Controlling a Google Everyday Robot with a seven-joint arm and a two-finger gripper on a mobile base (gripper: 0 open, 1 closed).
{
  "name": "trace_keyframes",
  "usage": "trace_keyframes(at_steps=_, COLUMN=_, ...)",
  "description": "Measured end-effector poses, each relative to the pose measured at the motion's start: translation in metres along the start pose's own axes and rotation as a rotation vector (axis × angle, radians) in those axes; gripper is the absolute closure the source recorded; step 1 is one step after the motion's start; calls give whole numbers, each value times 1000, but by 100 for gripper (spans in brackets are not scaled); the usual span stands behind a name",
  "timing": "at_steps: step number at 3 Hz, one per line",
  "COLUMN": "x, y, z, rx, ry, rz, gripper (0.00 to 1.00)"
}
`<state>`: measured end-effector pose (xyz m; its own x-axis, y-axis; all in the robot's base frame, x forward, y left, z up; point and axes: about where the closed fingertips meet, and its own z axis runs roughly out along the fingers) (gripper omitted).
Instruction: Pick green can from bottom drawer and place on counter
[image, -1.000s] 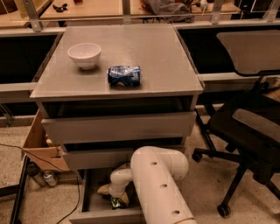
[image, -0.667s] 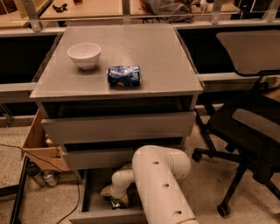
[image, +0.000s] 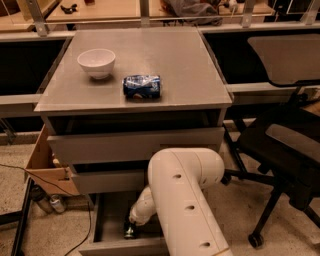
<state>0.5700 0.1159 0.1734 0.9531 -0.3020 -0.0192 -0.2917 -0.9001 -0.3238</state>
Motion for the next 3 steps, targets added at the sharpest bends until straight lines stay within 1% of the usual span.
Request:
trace_keyframes(at_steps=1, x=9, y=13, z=-33, rx=41, ry=42, rz=39, gripper=96)
trace_keyframes(at_steps=2, x=4, y=23, z=-54, rx=63, ry=65, rz=123, gripper=100)
trace_keyframes(at_steps=3, x=-10, y=28, z=-65, rx=80, ry=89, rz=167, gripper=83)
